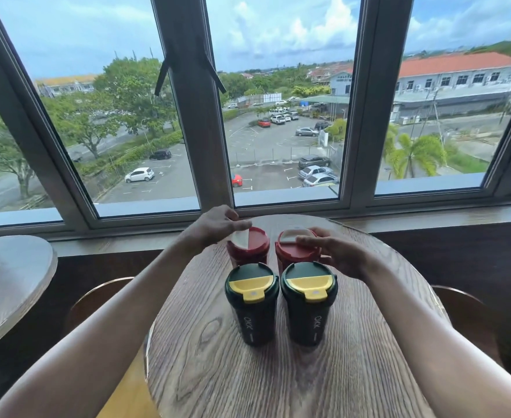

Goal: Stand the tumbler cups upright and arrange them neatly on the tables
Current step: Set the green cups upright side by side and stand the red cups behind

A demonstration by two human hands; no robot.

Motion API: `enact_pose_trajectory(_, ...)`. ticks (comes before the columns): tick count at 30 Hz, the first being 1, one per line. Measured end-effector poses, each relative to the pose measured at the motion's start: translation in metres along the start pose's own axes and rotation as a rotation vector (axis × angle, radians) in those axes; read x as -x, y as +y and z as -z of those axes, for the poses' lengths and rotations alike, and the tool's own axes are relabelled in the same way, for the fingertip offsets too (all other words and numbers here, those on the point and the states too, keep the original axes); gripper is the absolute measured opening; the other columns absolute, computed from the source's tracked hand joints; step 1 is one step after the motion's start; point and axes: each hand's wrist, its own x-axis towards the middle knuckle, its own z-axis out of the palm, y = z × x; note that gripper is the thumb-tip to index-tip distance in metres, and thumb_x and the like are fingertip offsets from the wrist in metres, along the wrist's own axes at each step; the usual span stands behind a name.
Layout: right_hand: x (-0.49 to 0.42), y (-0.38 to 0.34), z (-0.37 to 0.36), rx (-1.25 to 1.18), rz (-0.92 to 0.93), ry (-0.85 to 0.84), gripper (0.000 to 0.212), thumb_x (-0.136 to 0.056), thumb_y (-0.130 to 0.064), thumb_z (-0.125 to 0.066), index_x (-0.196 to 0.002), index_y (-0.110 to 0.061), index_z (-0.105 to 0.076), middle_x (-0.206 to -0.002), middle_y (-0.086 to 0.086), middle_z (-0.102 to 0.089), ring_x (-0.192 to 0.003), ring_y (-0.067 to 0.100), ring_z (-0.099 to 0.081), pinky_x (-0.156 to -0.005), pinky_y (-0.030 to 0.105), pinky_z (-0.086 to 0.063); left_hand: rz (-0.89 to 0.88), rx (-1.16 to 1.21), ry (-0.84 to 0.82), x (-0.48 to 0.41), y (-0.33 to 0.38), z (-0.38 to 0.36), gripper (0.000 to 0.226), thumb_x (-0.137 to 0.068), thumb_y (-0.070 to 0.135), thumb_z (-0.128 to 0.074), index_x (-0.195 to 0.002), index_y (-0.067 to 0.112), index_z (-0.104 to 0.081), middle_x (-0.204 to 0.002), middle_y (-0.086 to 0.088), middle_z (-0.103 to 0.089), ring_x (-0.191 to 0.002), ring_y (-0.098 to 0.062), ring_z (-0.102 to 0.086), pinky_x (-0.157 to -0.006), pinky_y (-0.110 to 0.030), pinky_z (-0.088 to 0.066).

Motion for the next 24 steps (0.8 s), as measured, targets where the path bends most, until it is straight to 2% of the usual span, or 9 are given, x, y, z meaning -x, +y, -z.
enact_pose_trajectory(1, 0.001, -0.001, -0.001, 0.000, 0.002, 0.004, 0.038, -0.085, -0.022, -0.071, -0.119, -0.008, -0.063, -0.099, 0.006, -0.068, -0.086, 0.014, -0.064, -0.075, 0.023, -0.050, 0.031, -0.042, 0.067, 0.001, -0.002, -0.003, 0.054, -0.082, 0.048, -0.072, -0.116, 0.008, -0.061, -0.114, -0.010, -0.063, -0.102, -0.024, -0.057, -0.081, -0.039, -0.052)
enact_pose_trajectory(2, 0.001, -0.001, -0.001, -0.001, 0.005, 0.008, 0.038, -0.085, -0.022, -0.071, -0.119, -0.008, -0.062, -0.098, 0.006, -0.069, -0.085, 0.014, -0.064, -0.073, 0.022, -0.050, 0.053, -0.065, 0.065, 0.002, -0.004, -0.006, 0.056, -0.079, 0.051, -0.074, -0.108, 0.005, -0.064, -0.103, -0.009, -0.064, -0.094, -0.023, -0.059, -0.073, -0.037, -0.054)
enact_pose_trajectory(5, 0.004, -0.001, 0.000, -0.027, 0.009, 0.010, 0.038, -0.085, -0.021, -0.072, -0.120, -0.012, -0.060, -0.102, 0.007, -0.069, -0.085, 0.015, -0.066, -0.069, 0.021, -0.052, 0.091, 0.045, -0.031, 0.003, -0.005, -0.010, 0.041, -0.075, 0.030, -0.083, -0.098, 0.001, -0.067, -0.085, -0.011, -0.064, -0.076, -0.020, -0.061, -0.064, -0.032, -0.056)
enact_pose_trajectory(7, 0.005, -0.001, 0.002, -0.047, -0.005, -0.005, 0.037, -0.084, -0.017, -0.072, -0.118, -0.012, -0.060, -0.102, 0.009, -0.070, -0.086, 0.015, -0.067, -0.068, 0.020, -0.053, 0.077, 0.084, -0.033, 0.001, -0.002, -0.011, 0.033, -0.075, 0.017, -0.081, -0.099, -0.002, -0.069, -0.085, -0.012, -0.064, -0.071, -0.019, -0.061, -0.063, -0.031, -0.056)
enact_pose_trajectory(9, 0.006, -0.001, 0.002, -0.056, -0.018, -0.021, 0.031, -0.083, -0.012, -0.072, -0.113, -0.013, -0.061, -0.097, 0.007, -0.070, -0.083, 0.014, -0.067, -0.065, 0.018, -0.053, 0.040, 0.092, -0.021, -0.002, -0.001, -0.012, 0.025, -0.078, 0.012, -0.077, -0.098, 0.001, -0.068, -0.087, -0.008, -0.064, -0.074, -0.017, -0.059, -0.061, -0.028, -0.054)
enact_pose_trajectory(12, 0.005, -0.001, 0.001, -0.050, -0.025, -0.006, 0.029, -0.083, -0.011, -0.072, -0.110, -0.013, -0.062, -0.094, 0.006, -0.070, -0.079, 0.012, -0.066, -0.062, 0.017, -0.052, -0.018, 0.122, -0.062, -0.004, -0.003, -0.011, 0.028, -0.080, 0.009, -0.076, -0.105, 0.004, -0.064, -0.092, -0.007, -0.062, -0.078, -0.014, -0.057, -0.058, -0.023, -0.048)
enact_pose_trajectory(16, 0.004, 0.000, -0.001, -0.021, -0.019, 0.012, 0.031, -0.083, -0.012, -0.072, -0.113, -0.011, -0.062, -0.099, 0.009, -0.069, -0.083, 0.015, -0.065, -0.071, 0.021, -0.052, -0.095, 0.138, -0.177, -0.002, -0.005, -0.007, 0.049, -0.066, 0.010, -0.079, -0.113, 0.003, -0.065, -0.102, -0.011, -0.060, -0.086, -0.017, -0.055, -0.067, -0.025, -0.044)
enact_pose_trajectory(21, 0.003, 0.001, -0.001, -0.006, -0.013, 0.017, 0.026, -0.083, -0.013, -0.071, -0.108, -0.013, -0.063, -0.097, 0.008, -0.069, -0.082, 0.014, -0.065, -0.069, 0.019, -0.051, -0.159, 0.180, -0.283, -0.003, -0.010, -0.004, 0.053, -0.057, 0.014, -0.074, -0.109, 0.007, -0.068, -0.104, -0.010, -0.064, -0.093, -0.017, -0.058, -0.081, -0.027, -0.045)
enact_pose_trajectory(24, 0.003, 0.000, -0.002, 0.008, -0.009, 0.022, 0.029, -0.083, -0.014, -0.072, -0.110, -0.012, -0.063, -0.100, 0.009, -0.069, -0.082, 0.014, -0.066, -0.067, 0.018, -0.052, -0.175, 0.211, -0.303, -0.006, -0.013, -0.006, 0.053, -0.063, 0.010, -0.072, -0.116, 0.004, -0.066, -0.109, -0.011, -0.064, -0.098, -0.018, -0.059, -0.084, -0.025, -0.047)
